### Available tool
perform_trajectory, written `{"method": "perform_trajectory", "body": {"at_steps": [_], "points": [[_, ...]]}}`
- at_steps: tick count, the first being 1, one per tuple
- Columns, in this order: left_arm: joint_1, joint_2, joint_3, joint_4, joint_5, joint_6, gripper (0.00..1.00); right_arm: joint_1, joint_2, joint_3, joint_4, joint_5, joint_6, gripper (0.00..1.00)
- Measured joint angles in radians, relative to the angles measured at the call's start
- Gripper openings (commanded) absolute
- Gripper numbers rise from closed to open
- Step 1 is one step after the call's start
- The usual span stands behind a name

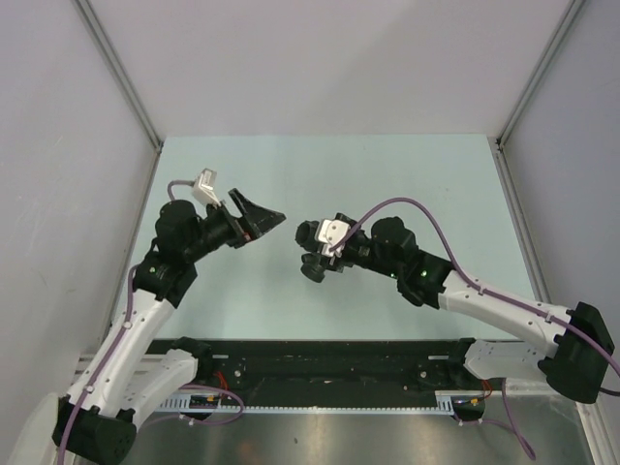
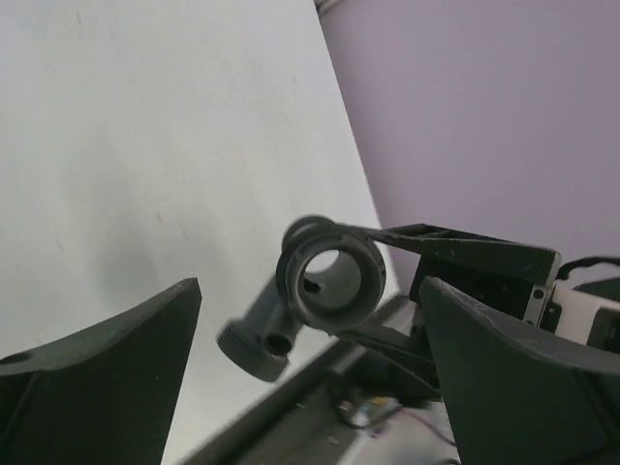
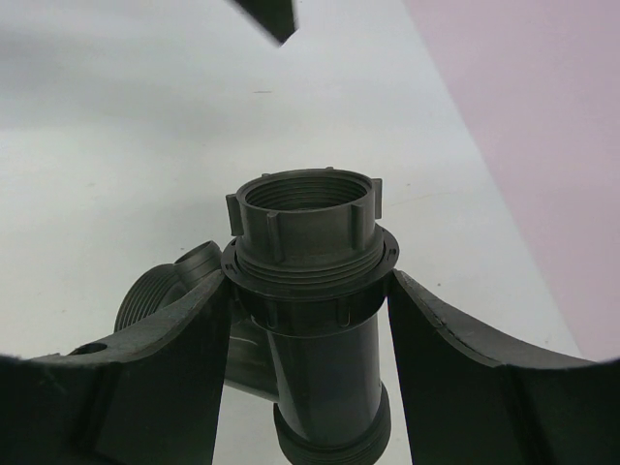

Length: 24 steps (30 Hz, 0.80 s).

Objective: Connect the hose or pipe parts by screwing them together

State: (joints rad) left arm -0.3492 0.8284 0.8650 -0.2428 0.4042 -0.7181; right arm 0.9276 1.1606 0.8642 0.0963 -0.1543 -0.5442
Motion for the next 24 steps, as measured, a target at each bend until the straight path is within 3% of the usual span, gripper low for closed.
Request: {"method": "perform_trajectory", "body": {"at_steps": [4, 8, 17, 24], "points": [[0.03, 0.019, -0.055, -0.007, 0.079, -0.282, 0.98, 0.031, 0.0, 0.0, 0.017, 0.062, -0.031, 0.0], [0.03, 0.028, -0.08, -0.009, 0.13, -0.451, 0.97, 0.067, 0.002, 0.0, 0.021, 0.104, -0.061, 0.0], [0.023, 0.071, -0.1, -0.005, 0.174, -0.569, 0.96, 0.123, 0.034, 0.0, 0.053, 0.156, -0.108, 0.0], [-0.009, 0.109, -0.1, -0.006, 0.18, -0.595, 0.88, 0.143, 0.049, 0.0, 0.059, 0.177, -0.127, 0.0]]}}
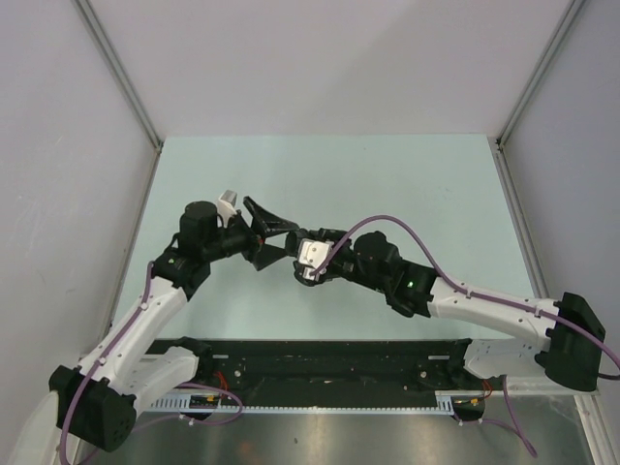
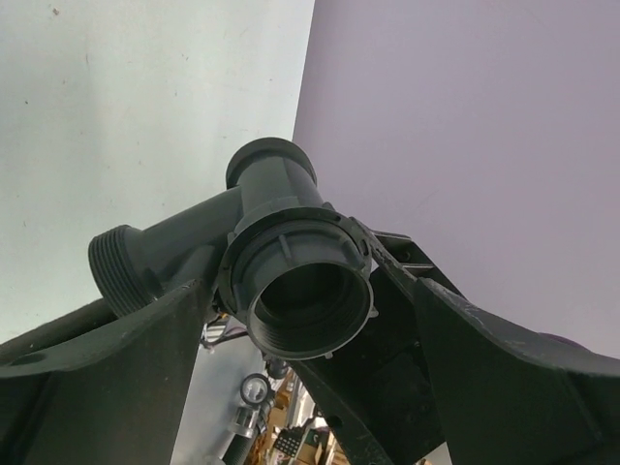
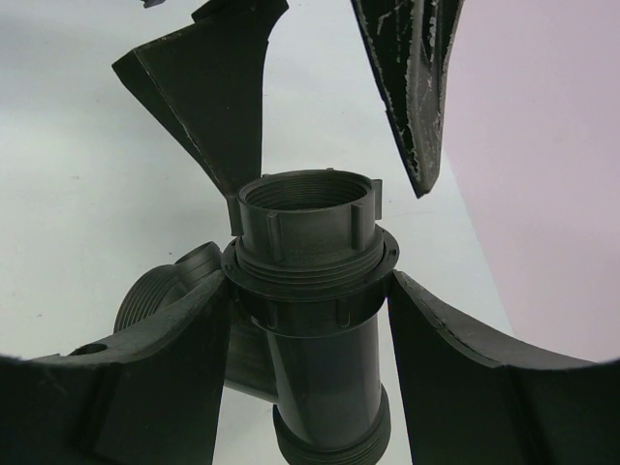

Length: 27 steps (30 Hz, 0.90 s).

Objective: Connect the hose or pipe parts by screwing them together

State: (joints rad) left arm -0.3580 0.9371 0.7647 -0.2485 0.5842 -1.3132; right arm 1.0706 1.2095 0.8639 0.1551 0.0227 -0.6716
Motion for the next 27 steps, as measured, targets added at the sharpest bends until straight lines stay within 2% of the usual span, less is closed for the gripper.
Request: {"method": "perform_trajectory", "body": {"at_steps": [5, 8, 9, 12, 16, 17, 20, 27], "points": [[-0.014, 0.002, 0.0, 0.0, -0.002, -0.015, 0.81, 0.017, 0.013, 0.0, 0.001, 0.018, -0.014, 0.0], [-0.028, 0.002, 0.0, -0.001, -0.007, -0.016, 0.71, 0.022, 0.018, 0.0, 0.002, 0.027, -0.021, 0.0], [-0.031, 0.003, -0.002, -0.001, -0.009, -0.016, 0.61, 0.023, 0.018, 0.0, 0.003, 0.031, -0.022, 0.0], [-0.035, 0.006, -0.01, -0.004, -0.021, -0.014, 0.42, 0.024, 0.018, 0.0, 0.007, 0.043, -0.026, 0.0], [-0.046, 0.013, -0.011, -0.001, -0.031, 0.022, 0.22, 0.022, 0.019, -0.006, -0.002, 0.041, -0.025, 0.0], [-0.048, 0.014, -0.011, -0.001, -0.032, 0.047, 0.14, 0.019, 0.019, -0.006, -0.007, 0.036, -0.024, 0.0], [-0.057, 0.019, -0.01, 0.0, -0.032, 0.144, 0.01, 0.005, 0.019, -0.009, -0.018, -0.005, -0.012, 0.0], [-0.076, 0.037, 0.023, 0.01, -0.009, 0.499, 0.0, -0.098, 0.016, -0.011, -0.026, -0.228, 0.051, 0.0]]}}
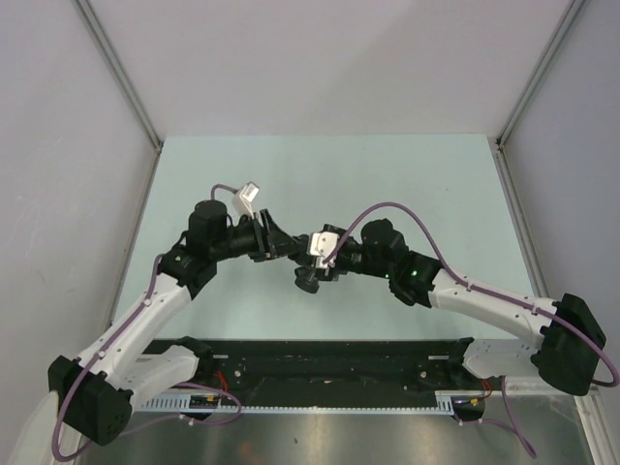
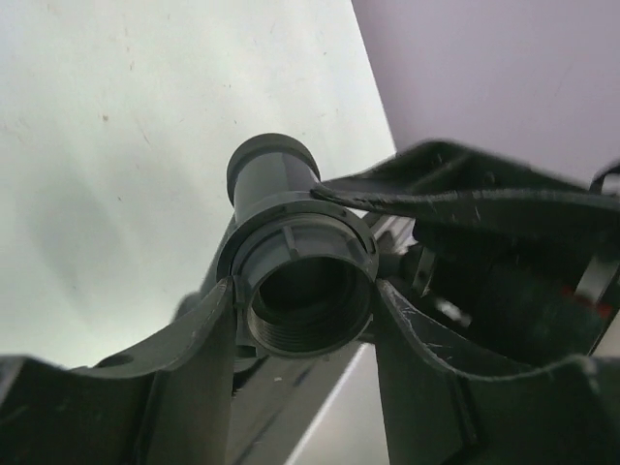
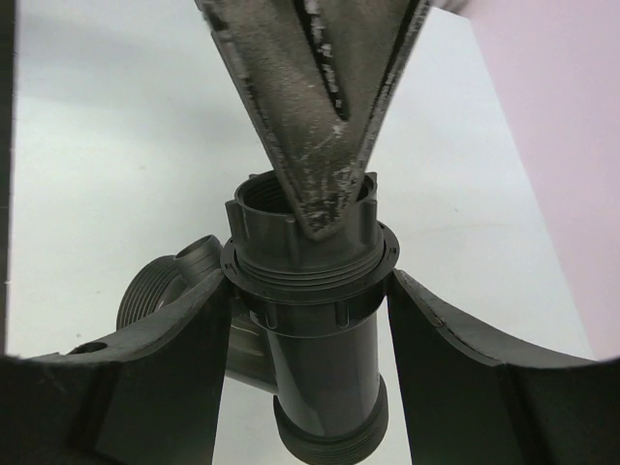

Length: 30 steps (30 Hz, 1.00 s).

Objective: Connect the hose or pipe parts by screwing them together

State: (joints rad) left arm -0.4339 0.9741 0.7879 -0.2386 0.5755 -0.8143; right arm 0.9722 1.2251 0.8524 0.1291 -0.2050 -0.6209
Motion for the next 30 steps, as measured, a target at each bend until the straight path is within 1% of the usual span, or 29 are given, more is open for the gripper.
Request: {"method": "perform_trajectory", "body": {"at_steps": [3, 9, 11, 13, 15, 16, 17, 21, 23, 24, 25, 26, 27, 28, 30], "points": [[-0.009, -0.024, -0.008, 0.032, 0.034, 0.186, 0.0, -0.047, -0.008, 0.0, -0.005, -0.122, 0.022, 0.0], [-0.042, -0.15, -0.068, 0.076, 0.121, 0.567, 0.01, -0.102, -0.031, 0.001, -0.012, -0.345, 0.049, 0.0], [-0.053, -0.161, -0.08, 0.087, 0.173, 0.693, 0.0, -0.126, -0.031, 0.004, -0.026, -0.423, 0.063, 0.0], [-0.066, -0.158, -0.093, 0.098, 0.203, 0.789, 0.0, -0.145, -0.031, 0.005, -0.047, -0.475, 0.07, 0.0], [-0.09, -0.156, -0.106, 0.103, 0.211, 0.888, 0.0, -0.156, -0.025, 0.008, -0.076, -0.515, 0.07, 0.0], [-0.098, -0.156, -0.112, 0.102, 0.211, 0.94, 0.0, -0.158, -0.021, 0.009, -0.087, -0.523, 0.07, 0.0], [-0.106, -0.156, -0.114, 0.101, 0.21, 0.96, 0.0, -0.161, -0.016, 0.014, -0.101, -0.529, 0.07, 0.0], [-0.131, -0.156, -0.125, 0.094, 0.206, 1.162, 0.0, -0.172, 0.001, 0.031, -0.145, -0.54, 0.082, 0.0], [-0.14, -0.165, -0.143, 0.095, 0.22, 1.32, 0.0, -0.181, 0.008, 0.039, -0.164, -0.544, 0.107, 0.0], [-0.141, -0.173, -0.154, 0.095, 0.225, 1.375, 0.0, -0.183, 0.012, 0.042, -0.168, -0.549, 0.115, 0.0], [-0.143, -0.183, -0.168, 0.094, 0.231, 1.435, 0.08, -0.184, 0.017, 0.044, -0.174, -0.555, 0.125, 0.0], [-0.143, -0.191, -0.18, 0.09, 0.236, 1.498, 0.31, -0.185, 0.021, 0.046, -0.178, -0.562, 0.134, 0.0], [-0.146, -0.195, -0.185, 0.079, 0.237, 1.56, 0.43, -0.185, 0.025, 0.048, -0.181, -0.565, 0.142, 0.0], [-0.148, -0.195, -0.186, 0.065, 0.232, 1.652, 0.77, -0.189, 0.031, 0.054, -0.182, -0.565, 0.153, 0.0], [-0.148, -0.2, -0.186, 0.065, 0.22, 1.682, 0.93, -0.19, 0.032, 0.057, -0.183, -0.565, 0.158, 0.0]]}}
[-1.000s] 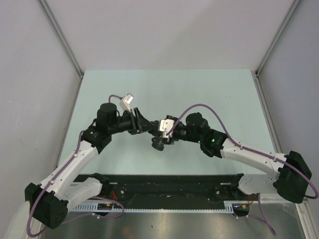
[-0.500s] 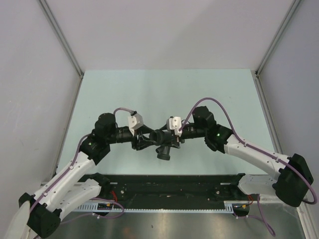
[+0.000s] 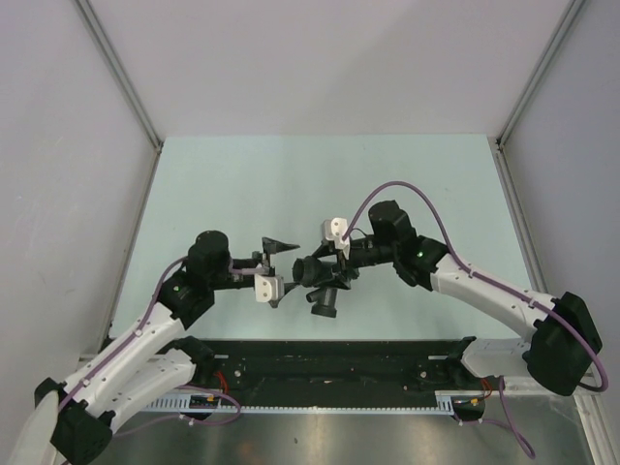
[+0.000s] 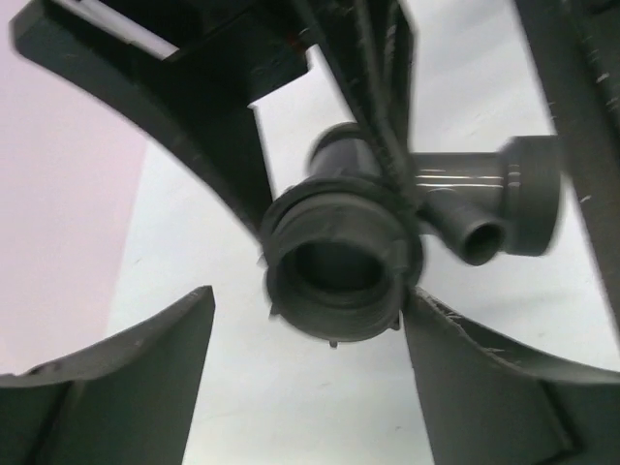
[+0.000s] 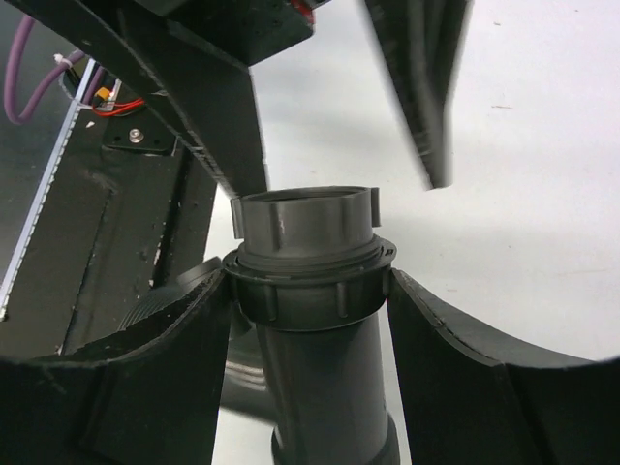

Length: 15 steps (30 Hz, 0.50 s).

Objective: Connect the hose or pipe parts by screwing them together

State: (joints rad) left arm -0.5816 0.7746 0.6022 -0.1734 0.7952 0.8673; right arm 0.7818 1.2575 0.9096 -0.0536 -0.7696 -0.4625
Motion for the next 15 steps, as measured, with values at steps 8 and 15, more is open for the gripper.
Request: {"method": "perform_trajectory", "body": {"at_steps": [8, 15], "points": [[-0.002, -0.077, -0.001, 0.013, -0.123, 0.061, 1.0, 0.008, 0.02, 0.016, 0.002, -0.001, 0.017, 0.0], [-0.001, -0.203, -0.025, 0.035, -0.209, 0.037, 1.0, 0.01, 0.032, 0.018, -0.01, 0.065, 0.013, 0.0]]}}
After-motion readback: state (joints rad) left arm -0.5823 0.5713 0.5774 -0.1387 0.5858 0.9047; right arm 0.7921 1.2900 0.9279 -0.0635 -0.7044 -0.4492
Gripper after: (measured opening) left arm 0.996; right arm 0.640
